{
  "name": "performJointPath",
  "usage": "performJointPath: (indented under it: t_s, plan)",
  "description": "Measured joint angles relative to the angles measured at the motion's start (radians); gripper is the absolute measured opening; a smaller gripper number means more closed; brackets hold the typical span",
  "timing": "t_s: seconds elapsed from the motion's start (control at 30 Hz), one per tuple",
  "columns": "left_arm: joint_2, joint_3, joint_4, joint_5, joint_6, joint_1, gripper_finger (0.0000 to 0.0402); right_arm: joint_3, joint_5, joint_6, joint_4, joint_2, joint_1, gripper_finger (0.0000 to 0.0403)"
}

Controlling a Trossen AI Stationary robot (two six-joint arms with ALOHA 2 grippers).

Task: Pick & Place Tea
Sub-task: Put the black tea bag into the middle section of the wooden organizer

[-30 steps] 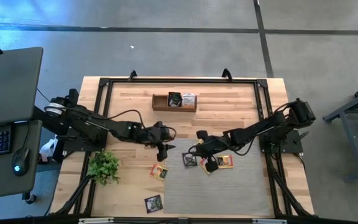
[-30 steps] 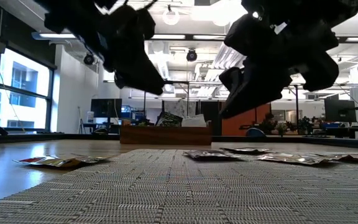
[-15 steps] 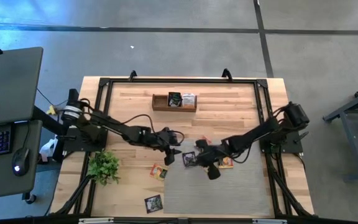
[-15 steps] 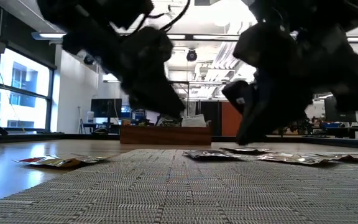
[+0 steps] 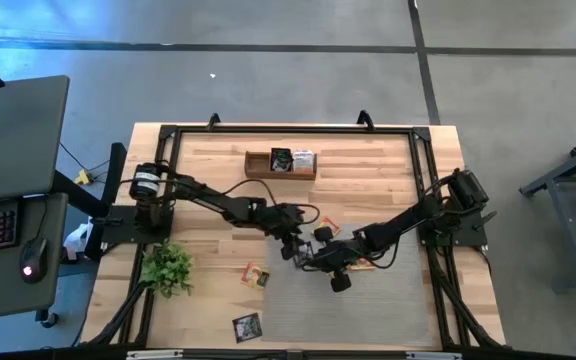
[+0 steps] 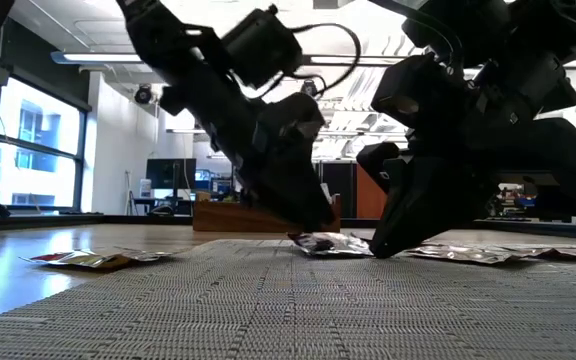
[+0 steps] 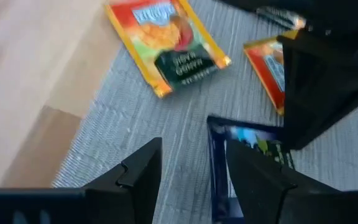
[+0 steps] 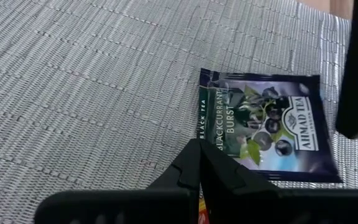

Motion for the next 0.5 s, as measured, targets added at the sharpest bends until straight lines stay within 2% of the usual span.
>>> performJointPath:
  t_s: [0.23,0.5]
  plan:
    - [0.024,0.02,0.001,0.189,-0.046,0.017,0.0177,0.0,0.008,-0.002,-0.018,0.0,0.0,0.0001]
    - [0.024,0.019,-0.019,0.231,-0.042,0.015,0.0177,-0.001,0.023,-0.017,-0.021,0.002,0.001,0.0001]
